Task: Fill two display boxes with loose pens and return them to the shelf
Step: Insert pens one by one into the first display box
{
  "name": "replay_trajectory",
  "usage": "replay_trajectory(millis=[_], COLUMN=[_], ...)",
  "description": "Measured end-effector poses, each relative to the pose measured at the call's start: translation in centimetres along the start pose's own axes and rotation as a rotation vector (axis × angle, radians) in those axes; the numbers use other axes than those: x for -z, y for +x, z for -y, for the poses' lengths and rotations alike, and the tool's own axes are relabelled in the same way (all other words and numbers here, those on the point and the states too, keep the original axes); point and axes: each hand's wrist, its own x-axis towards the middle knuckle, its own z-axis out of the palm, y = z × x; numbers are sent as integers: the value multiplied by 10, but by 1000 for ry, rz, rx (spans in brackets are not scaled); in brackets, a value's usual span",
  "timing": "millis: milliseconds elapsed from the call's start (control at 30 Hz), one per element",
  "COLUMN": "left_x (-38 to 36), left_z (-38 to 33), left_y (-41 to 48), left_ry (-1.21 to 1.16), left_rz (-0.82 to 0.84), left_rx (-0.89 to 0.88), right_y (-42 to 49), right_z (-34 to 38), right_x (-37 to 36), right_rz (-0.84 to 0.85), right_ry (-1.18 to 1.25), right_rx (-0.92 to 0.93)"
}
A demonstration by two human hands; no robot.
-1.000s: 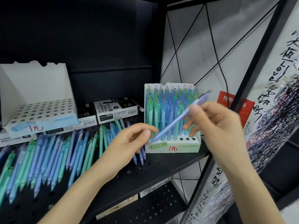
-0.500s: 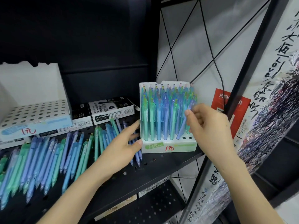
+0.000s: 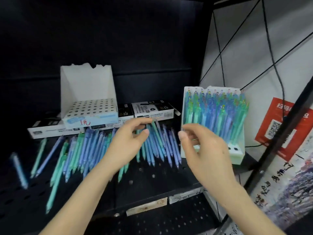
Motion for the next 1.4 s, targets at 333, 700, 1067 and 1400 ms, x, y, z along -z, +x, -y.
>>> replay_trajectory(millis=[333, 700, 1067, 1400], left_x=[156, 156, 129, 134], left_z=[84, 98, 93, 86], left_y=[-76, -64, -51, -74], left_ry=[761, 322, 209, 345], left_rz=[-336, -319, -243, -340], left_rx=[518, 595, 543, 396], right_y=[24, 38, 37, 21], right_z=[1, -1, 14, 29], right_x=[-94, -109, -130, -105], right_rz=[554, 552, 530, 260], right_ry=[-452, -267, -246, -29], right_rx=[-29, -111, -115, 162])
